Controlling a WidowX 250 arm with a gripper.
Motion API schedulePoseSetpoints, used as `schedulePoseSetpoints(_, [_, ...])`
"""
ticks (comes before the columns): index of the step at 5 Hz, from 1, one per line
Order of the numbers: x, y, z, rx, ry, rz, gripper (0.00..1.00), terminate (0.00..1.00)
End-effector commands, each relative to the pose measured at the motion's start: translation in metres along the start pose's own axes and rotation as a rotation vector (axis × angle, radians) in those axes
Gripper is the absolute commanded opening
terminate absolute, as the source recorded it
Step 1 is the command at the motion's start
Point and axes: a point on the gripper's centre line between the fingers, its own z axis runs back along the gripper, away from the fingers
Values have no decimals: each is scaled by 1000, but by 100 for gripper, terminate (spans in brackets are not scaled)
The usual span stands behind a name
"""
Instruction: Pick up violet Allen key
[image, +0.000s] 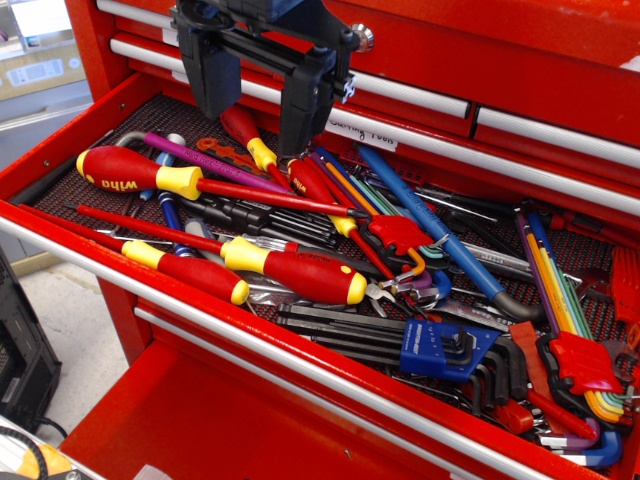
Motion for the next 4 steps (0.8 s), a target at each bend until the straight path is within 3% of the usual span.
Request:
schedulePoseSetpoints(1, [0, 0, 0, 0, 0, 0, 100, 0])
schedulePoseSetpoints(4, [56, 97, -37, 105, -148, -681, 100, 0])
